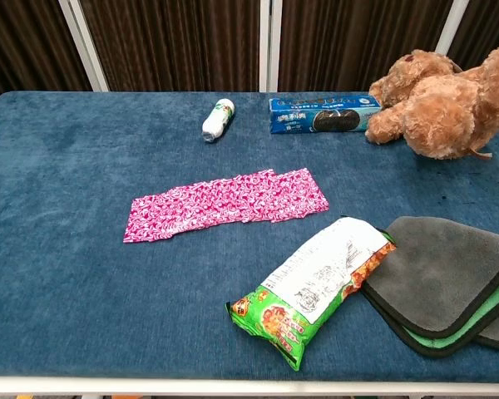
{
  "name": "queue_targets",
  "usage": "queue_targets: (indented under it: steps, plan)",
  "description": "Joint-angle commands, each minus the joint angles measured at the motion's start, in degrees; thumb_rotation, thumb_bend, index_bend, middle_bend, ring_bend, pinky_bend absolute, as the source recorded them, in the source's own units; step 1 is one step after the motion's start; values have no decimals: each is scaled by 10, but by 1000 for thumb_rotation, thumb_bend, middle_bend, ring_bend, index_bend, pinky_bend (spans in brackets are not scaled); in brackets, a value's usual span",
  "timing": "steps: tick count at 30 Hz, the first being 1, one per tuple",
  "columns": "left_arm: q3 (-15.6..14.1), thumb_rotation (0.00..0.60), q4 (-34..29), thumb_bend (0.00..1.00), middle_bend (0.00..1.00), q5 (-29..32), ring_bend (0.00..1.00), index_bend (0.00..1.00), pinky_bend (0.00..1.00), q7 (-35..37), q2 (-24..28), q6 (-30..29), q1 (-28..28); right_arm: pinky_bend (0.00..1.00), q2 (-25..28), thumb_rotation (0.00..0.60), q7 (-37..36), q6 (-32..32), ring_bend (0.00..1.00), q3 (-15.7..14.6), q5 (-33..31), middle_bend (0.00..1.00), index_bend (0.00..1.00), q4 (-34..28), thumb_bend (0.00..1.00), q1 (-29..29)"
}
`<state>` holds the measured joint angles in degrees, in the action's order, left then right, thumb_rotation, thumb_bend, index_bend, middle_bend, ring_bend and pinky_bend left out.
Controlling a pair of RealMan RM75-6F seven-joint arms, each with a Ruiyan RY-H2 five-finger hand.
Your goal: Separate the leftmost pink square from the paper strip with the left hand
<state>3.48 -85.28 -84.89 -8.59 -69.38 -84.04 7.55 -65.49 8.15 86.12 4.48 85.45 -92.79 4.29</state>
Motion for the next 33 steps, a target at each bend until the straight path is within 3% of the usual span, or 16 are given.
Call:
queue_targets:
  steps: [1, 24, 27, 30, 32, 33]
  plan:
    - [0, 600, 0, 92, 19, 0, 0, 85, 122, 0, 0, 1, 1, 0, 0, 600, 1, 0, 0, 1, 0, 0, 0, -2, 101, 0]
    - [-9, 600, -14, 95, 24, -23, 0, 85, 133, -3, 5, 9, 13, 0, -4, 600, 8, 0, 0, -2, 8, 0, 0, -1, 102, 2]
    - [3, 600, -5, 130, 156, -28, 65, 85, 215, -23, -10, 5, 24, 0, -1, 600, 9, 0, 0, 0, 6, 0, 0, -4, 101, 3]
    - [16, 600, 16, 202, 486, -40, 400, 85, 518, -34, -34, 4, 44, 0, 1, 600, 11, 2, 0, 2, 6, 0, 0, -6, 103, 3]
    - [19, 600, 23, 305, 656, -38, 599, 88, 627, -29, -45, 24, 59, 0, 1, 600, 13, 1, 0, 2, 5, 0, 0, -7, 106, 4]
    - [20, 600, 25, 349, 692, -38, 645, 92, 643, -25, -49, 33, 66, 0, 1, 600, 15, 1, 0, 2, 5, 0, 0, -8, 107, 4]
